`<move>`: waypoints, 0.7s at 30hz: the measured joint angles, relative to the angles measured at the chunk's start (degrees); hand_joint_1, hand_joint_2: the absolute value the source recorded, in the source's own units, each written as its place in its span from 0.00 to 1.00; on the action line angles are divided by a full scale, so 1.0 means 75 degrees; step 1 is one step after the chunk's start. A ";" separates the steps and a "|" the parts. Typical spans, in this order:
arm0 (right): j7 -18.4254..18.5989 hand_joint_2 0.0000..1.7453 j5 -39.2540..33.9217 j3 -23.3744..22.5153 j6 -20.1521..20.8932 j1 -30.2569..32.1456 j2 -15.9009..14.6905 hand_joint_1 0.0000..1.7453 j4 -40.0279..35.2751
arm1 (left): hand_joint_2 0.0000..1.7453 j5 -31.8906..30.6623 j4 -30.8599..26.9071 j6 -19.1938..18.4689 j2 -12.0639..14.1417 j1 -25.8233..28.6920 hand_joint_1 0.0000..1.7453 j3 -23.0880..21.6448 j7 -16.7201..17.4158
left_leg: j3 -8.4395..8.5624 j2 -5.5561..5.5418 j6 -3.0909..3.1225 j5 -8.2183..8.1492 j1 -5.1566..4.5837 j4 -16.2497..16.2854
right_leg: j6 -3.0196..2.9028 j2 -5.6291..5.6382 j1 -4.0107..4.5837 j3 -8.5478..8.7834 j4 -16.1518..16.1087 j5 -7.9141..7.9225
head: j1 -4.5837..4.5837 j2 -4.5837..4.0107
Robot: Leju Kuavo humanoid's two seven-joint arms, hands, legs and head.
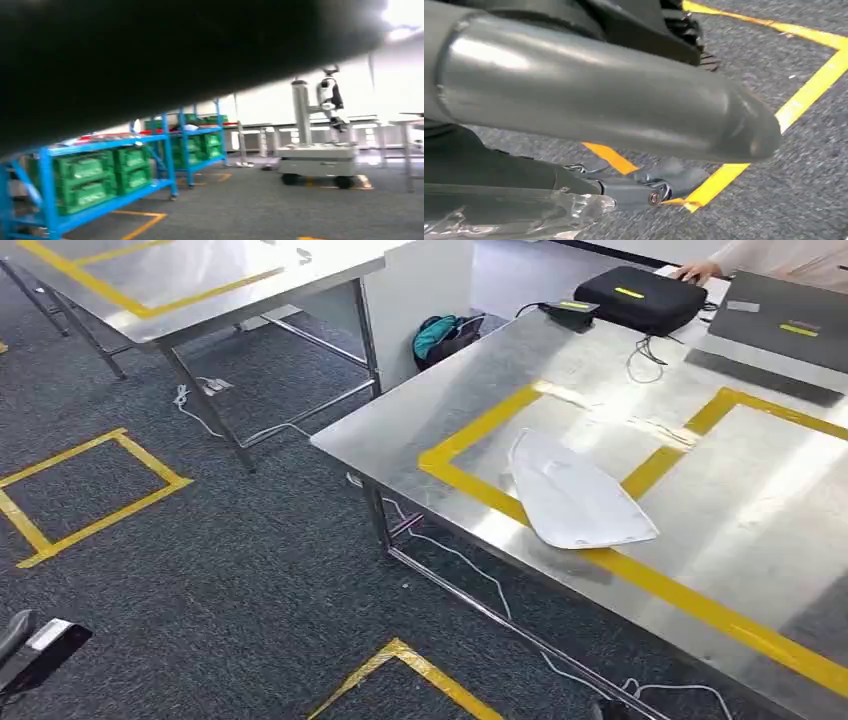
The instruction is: Take the parts from the cabinet and place them on the table.
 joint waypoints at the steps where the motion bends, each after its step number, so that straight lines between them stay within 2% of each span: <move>1: 0.0003 0.00 0.0003 0.0000 0.0000 -0.0001 0.0000 0.00 0.0000 | 0.00 0.0000 0.0000 0.0000 -0.0009 0.0026 0.00 0.0029 -0.0015 | -0.0023 -0.0077 -0.0044 0.0016 0.0003 0.0004 | -0.0066 -0.0095 -0.0035 0.0004 -0.0034 0.0042 | -0.0006 0.0000; 2: -0.0003 0.00 0.0012 0.0000 0.0006 -0.0008 -0.0003 0.00 0.0000 | 0.00 -0.0006 0.0000 -0.0003 -0.0020 0.0052 0.00 0.0049 -0.0032 | -0.0050 0.0280 -0.0061 -0.0063 -0.0023 0.0092 | -0.0113 -0.0187 -0.0047 0.0011 -0.0056 0.0069 | -0.0003 0.0000; 3: -0.0024 0.00 0.0006 -0.0006 0.0017 -0.0007 -0.0012 0.00 0.0000 | 0.00 -0.0038 0.0000 -0.0006 -0.0029 0.0023 0.00 0.0061 -0.0076 | -0.0195 0.0667 -0.0088 -0.0274 -0.0057 0.0374 | -0.0160 -0.0261 -0.0037 0.0012 -0.0058 0.0063 | -0.0076 0.0000; 4: -0.0029 0.00 -0.0018 -0.0018 0.0018 0.0010 -0.0015 0.00 0.0000 | 0.00 -0.0105 0.0000 -0.0009 -0.0038 -0.0033 0.00 0.0058 -0.0114 | -0.0466 0.0865 -0.0116 -0.0603 -0.0052 0.0951 | -0.0189 -0.0369 -0.0016 0.0007 -0.0058 0.0054 | -0.0087 0.0000; 5: -0.0044 0.00 -0.0056 -0.0026 0.0029 0.0030 -0.0015 0.00 0.0000 | 0.00 -0.0196 0.0015 -0.0029 -0.0070 -0.0060 0.00 0.0052 -0.0146 | -0.0802 0.0956 -0.0131 -0.0936 -0.0042 0.1668 | -0.0207 -0.0488 -0.0001 0.0006 -0.0058 0.0043 | -0.0082 0.0000; 6: -0.0053 0.00 -0.0079 -0.0032 0.0029 0.0040 -0.0015 0.00 0.0000 | 0.00 -0.0280 0.0029 -0.0047 -0.0096 -0.0056 0.00 0.0044 -0.0155 | -0.1085 0.0977 -0.0141 -0.1154 -0.0036 0.2274 | -0.0216 -0.0590 0.0002 0.0004 -0.0057 0.0036 | -0.0087 0.0000; 7: -0.0056 0.00 -0.0085 -0.0047 0.0029 0.0043 -0.0015 0.00 0.0000 | 0.00 -0.0376 0.0056 -0.0055 -0.0139 -0.0058 0.00 0.0032 -0.0155 | -0.1238 0.0977 -0.0150 -0.1195 -0.0034 0.2592 | -0.0221 -0.0689 0.0002 0.0005 -0.0057 0.0030 | -0.0087 0.0000; 8: -0.0056 0.00 -0.0105 -0.0073 0.0029 0.0039 -0.0015 0.00 0.0000 | 0.00 -0.0478 0.0096 -0.0050 -0.0166 -0.0070 0.00 0.0017 -0.0149 | -0.1190 0.0981 -0.0152 -0.1048 -0.0028 0.2502 | -0.0220 -0.0782 0.0000 0.0010 -0.0057 0.0025 | -0.0087 0.0000; 9: -0.0050 0.00 -0.0140 -0.0096 0.0038 0.0030 -0.0015 0.00 0.0000 | 0.00 -0.0604 0.0134 -0.0023 -0.0209 -0.0099 0.00 -0.0018 -0.0090 | -0.0973 0.1004 -0.0147 -0.0754 -0.0023 0.2070 | -0.0209 -0.0871 -0.0002 0.0020 -0.0057 0.0011 | -0.0090 0.0000; 10: -0.0035 0.00 -0.0184 -0.0117 0.0058 0.0023 -0.0015 0.00 0.0000 | 0.00 -0.0741 0.0160 0.0026 -0.0239 -0.0133 0.00 -0.0076 0.0009 | -0.0609 0.1078 -0.0134 -0.0404 -0.0019 0.1379 | -0.0183 -0.0950 -0.0007 0.0048 -0.0057 -0.0006 | -0.0087 0.0000; 11: -0.0018 0.00 -0.0219 -0.0143 0.0096 0.0023 -0.0020 0.00 0.0000 | 0.00 -0.0865 0.0184 0.0076 -0.0271 -0.0165 0.00 -0.0189 0.0135 | -0.0221 0.1261 -0.0126 -0.0125 -0.0021 0.0678 | -0.0141 -0.1024 -0.0013 0.0087 -0.0057 -0.0033 | -0.0087 0.0000; 12: 0.0014 0.00 -0.0248 -0.0154 0.0137 0.0026 -0.0053 0.00 0.0000 | 0.00 -0.0971 0.0210 0.0125 -0.0300 -0.0211 0.00 -0.0301 0.0292 | 0.0038 0.1622 -0.0153 -0.0124 -0.0064 0.0218 | -0.0080 -0.1098 0.0048 0.0098 -0.0050 -0.0075 | -0.0093 0.0000; 13: 0.0035 0.00 -0.0274 -0.0163 0.0163 0.0027 -0.0085 0.00 0.0000 | 0.00 -0.1070 0.0236 0.0155 -0.0338 -0.0281 0.00 -0.0426 0.0423 | 0.0051 0.1538 -0.0044 -0.0145 -0.0084 0.0109 | -0.0035 -0.1162 0.0071 0.0044 -0.0014 -0.0135 | -0.0114 0.0000; 14: 0.0043 0.00 -0.0312 -0.0184 0.0172 0.0028 -0.0117 0.00 0.0000 | 0.00 -0.1160 0.0274 0.0169 -0.0376 -0.0310 0.00 -0.0575 0.0563 | 0.0041 0.1465 -0.0003 -0.0151 -0.0096 0.0109 | -0.0013 -0.1225 0.0083 0.0076 -0.0070 -0.0144 | -0.0061 0.0000; 16: 0.0075 0.00 -0.0338 -0.0219 0.0172 0.0004 -0.0125 0.00 0.0000 | 0.00 -0.1242 0.0347 0.0192 -0.0405 -0.0317 0.00 -0.0761 0.0734 | 0.0032 0.1287 0.0091 -0.0162 -0.0127 0.0101 | 0.0049 -0.1384 0.0062 0.0207 -0.0129 -0.0147 | -0.0078 0.0000; 17: 0.0087 0.00 -0.0341 -0.0230 0.0175 -0.0003 -0.0128 0.00 0.0000 | 0.00 -0.1280 0.0353 0.0201 -0.0414 -0.0334 0.00 -0.0811 0.0775 | 0.0051 0.1221 0.0157 -0.0125 -0.0079 0.0071 | 0.0104 -0.1316 0.0029 0.0171 -0.0109 -0.0195 | -0.0079 0.0000; 18: 0.0085 0.00 -0.0344 -0.0253 0.0180 -0.0008 -0.0160 0.00 0.0000 | 0.00 -0.1282 0.0356 0.0224 -0.0437 -0.0356 0.00 -0.0896 0.0827 | 0.0056 0.1178 0.0189 -0.0128 -0.0070 0.0070 | 0.0132 -0.0927 0.0024 0.0110 0.0090 -0.0361 | -0.0044 0.0000; 19: 0.0084 0.00 -0.0347 -0.0268 0.0219 -0.0006 -0.0160 0.00 0.0000 | 0.00 -0.1288 0.0358 0.0230 -0.0452 -0.0396 0.00 -0.0971 0.0898 | 0.0055 0.1115 0.0237 -0.0122 -0.0067 0.0071 | 0.0140 -0.0650 0.0016 -0.0097 0.0563 -0.0652 | -0.0032 0.0000; 20: 0.0079 0.00 -0.0350 -0.0274 0.0285 0.0020 -0.0163 0.00 0.0000 | 0.00 -0.1291 0.0361 0.0242 -0.0489 -0.0436 0.00 -0.1070 0.0976 | 0.0045 0.1036 0.0275 -0.0125 -0.0069 0.0071 | 0.0150 -0.0507 0.0020 -0.0439 0.1276 -0.0994 | -0.0015 0.0000; 21: 0.0070 0.00 -0.0353 -0.0280 0.0309 0.0039 -0.0175 0.00 0.0000 | 0.00 -0.1306 0.0361 0.0254 -0.0519 -0.0444 0.00 -0.1178 0.1043 | 0.0041 0.0935 0.0285 -0.0128 -0.0081 0.0073 | 0.0145 -0.0455 0.0025 -0.0790 0.1960 -0.1244 | -0.0006 0.0000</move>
